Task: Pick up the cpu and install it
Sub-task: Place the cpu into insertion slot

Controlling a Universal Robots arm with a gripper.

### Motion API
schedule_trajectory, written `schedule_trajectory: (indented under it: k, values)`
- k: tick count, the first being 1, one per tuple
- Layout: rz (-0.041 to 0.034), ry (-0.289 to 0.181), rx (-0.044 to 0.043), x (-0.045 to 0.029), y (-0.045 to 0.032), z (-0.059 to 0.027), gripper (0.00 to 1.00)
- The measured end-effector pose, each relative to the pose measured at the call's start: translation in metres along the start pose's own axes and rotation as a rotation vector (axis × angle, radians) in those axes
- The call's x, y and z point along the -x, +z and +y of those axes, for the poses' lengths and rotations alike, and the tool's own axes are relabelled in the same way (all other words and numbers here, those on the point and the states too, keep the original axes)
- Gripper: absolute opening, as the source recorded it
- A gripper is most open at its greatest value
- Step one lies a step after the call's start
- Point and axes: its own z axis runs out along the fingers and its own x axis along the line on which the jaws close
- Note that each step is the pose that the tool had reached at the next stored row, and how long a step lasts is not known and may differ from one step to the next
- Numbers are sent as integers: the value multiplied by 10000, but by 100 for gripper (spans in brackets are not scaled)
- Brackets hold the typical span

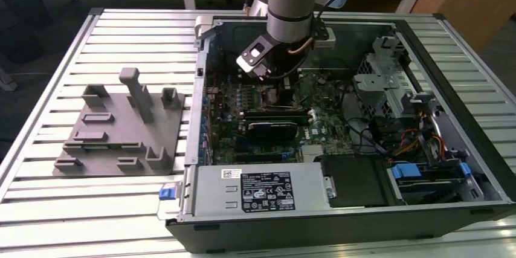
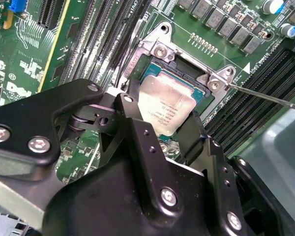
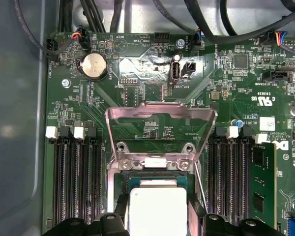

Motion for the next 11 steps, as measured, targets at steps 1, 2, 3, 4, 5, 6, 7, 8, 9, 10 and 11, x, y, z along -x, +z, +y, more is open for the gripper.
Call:
schedule_trajectory:
  k: [1,2,3,4,5,6,7,8,9,10,11]
  values:
    - [-3,0,-1,0,0,0,55]
    - [-2,0,-1,0,1,0,55]
    - [-1,0,0,0,2,0,55]
    - [0,0,0,0,3,0,55]
    - [1,0,1,0,7,0,55]
    - [-2,0,-2,0,10,-1,55]
    - [-3,0,-3,1,12,-1,55]
    - [-5,-1,-3,1,13,-1,55]
    - [-6,0,-4,1,17,-1,55]
    - [-7,6,-4,0,22,-1,55]
    - [-8,10,-6,1,27,-1,55]
